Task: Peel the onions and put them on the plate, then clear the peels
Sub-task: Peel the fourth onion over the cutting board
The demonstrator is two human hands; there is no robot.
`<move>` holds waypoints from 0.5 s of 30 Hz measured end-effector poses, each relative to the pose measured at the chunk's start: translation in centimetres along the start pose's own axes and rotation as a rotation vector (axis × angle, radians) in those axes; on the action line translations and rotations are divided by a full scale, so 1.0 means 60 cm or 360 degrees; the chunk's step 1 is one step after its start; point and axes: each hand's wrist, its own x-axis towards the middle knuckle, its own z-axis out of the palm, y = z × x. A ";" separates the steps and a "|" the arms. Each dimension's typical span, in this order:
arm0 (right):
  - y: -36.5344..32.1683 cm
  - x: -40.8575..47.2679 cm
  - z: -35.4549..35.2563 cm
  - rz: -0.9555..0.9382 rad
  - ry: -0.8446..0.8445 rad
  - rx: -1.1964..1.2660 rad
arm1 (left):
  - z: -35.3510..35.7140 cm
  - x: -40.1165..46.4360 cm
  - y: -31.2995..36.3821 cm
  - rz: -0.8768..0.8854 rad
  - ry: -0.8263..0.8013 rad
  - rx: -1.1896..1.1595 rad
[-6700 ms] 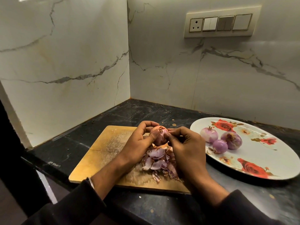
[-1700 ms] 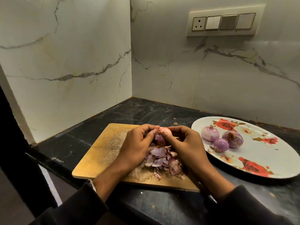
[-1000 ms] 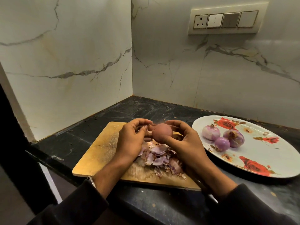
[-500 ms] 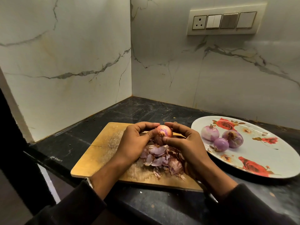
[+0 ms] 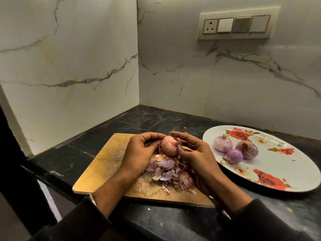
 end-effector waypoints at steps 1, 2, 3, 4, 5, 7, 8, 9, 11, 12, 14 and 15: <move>0.001 0.000 0.001 -0.0001 -0.0008 0.0003 | 0.001 -0.001 -0.001 0.0011 -0.0007 0.0012; 0.001 0.001 0.001 -0.0005 -0.0026 0.0002 | 0.001 0.000 0.000 0.0014 -0.0006 0.0014; 0.003 0.001 0.001 -0.0020 -0.0057 -0.0032 | 0.002 0.000 0.000 0.0015 -0.0005 0.0016; 0.004 0.001 0.002 -0.0049 -0.0079 -0.0109 | 0.002 -0.001 0.002 0.0017 -0.0010 0.0024; 0.007 0.001 0.003 -0.0078 -0.0091 -0.0212 | 0.003 -0.001 0.004 0.0022 -0.0019 0.0038; 0.011 0.004 0.004 -0.0109 -0.0063 -0.0319 | 0.004 -0.001 0.005 0.0017 -0.0033 0.0049; 0.013 0.005 0.004 -0.0107 -0.0055 -0.0292 | 0.004 0.001 0.004 0.0002 -0.0038 0.0036; 0.015 0.005 0.003 -0.0092 -0.0052 -0.0242 | 0.003 0.001 0.003 -0.0011 -0.0041 0.0026; 0.015 0.006 0.001 -0.0034 -0.0041 -0.0153 | 0.001 0.002 0.001 -0.0020 -0.0048 0.0023; 0.014 0.007 0.000 -0.0008 -0.0035 -0.0126 | 0.001 0.002 0.000 -0.0029 -0.0058 0.0020; 0.012 0.006 0.000 0.0014 -0.0007 -0.0089 | 0.002 0.000 0.002 -0.0034 -0.0076 0.0027; 0.010 0.005 0.000 0.0011 0.0011 -0.0079 | 0.003 -0.002 0.004 -0.0034 -0.0082 0.0032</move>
